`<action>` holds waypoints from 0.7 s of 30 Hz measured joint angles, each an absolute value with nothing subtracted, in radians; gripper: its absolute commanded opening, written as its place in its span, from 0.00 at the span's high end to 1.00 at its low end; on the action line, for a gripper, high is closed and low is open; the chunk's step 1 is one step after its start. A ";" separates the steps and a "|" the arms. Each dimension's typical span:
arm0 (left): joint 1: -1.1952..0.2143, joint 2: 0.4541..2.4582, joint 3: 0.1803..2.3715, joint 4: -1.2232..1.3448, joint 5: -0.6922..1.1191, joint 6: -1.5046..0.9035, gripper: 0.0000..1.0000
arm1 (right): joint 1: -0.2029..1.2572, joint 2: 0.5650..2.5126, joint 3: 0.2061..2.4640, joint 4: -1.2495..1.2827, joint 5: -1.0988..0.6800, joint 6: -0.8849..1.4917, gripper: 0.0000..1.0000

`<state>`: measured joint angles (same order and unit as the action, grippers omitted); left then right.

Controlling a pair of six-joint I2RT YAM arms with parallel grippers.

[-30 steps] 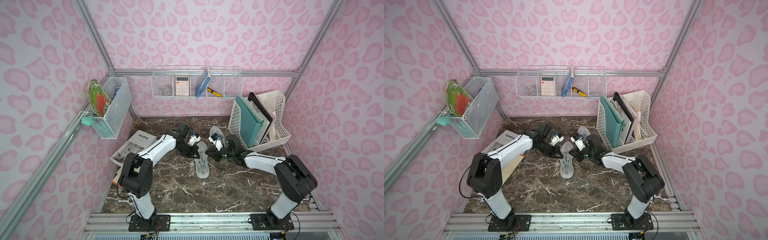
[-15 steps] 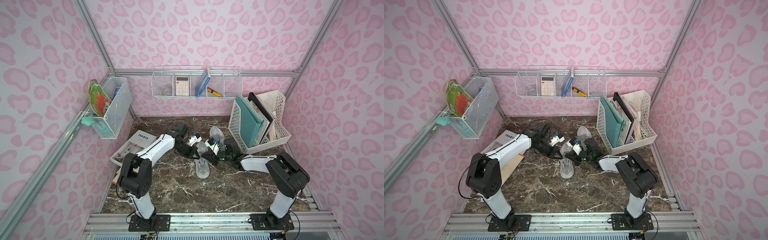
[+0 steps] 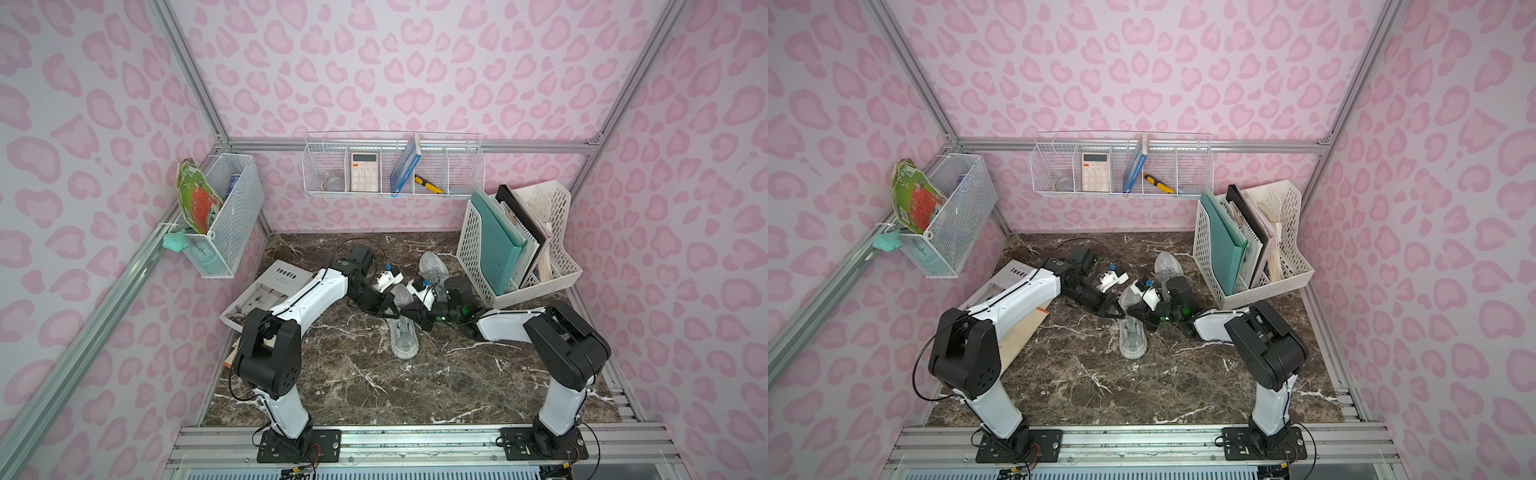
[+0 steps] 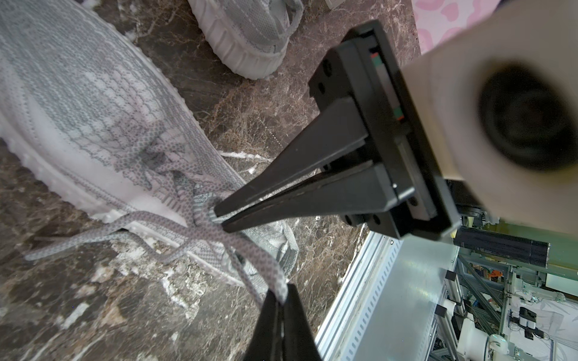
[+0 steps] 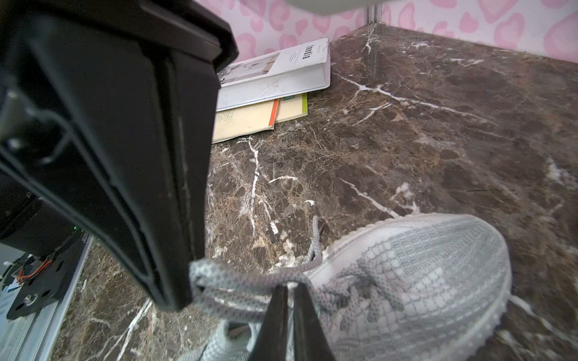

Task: Tie the shoes
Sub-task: Cross the shoelace with the shoelace.

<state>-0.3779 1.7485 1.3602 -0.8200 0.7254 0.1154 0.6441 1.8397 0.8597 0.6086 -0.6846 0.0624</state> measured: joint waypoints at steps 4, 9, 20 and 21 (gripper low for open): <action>-0.378 1.745 1.357 -0.819 0.725 0.115 1.00 | 0.651 1.853 0.860 0.609 -0.696 0.055 0.85; -0.378 1.745 1.357 -0.819 0.725 0.114 1.00 | 0.657 1.854 0.858 0.622 -0.715 0.051 0.83; -0.376 1.745 1.354 -0.813 0.725 0.107 1.00 | 0.663 1.858 0.846 0.672 -0.757 0.050 0.78; -0.376 1.745 1.354 -0.812 0.725 0.107 1.00 | 0.665 1.860 0.846 0.677 -0.760 0.051 0.78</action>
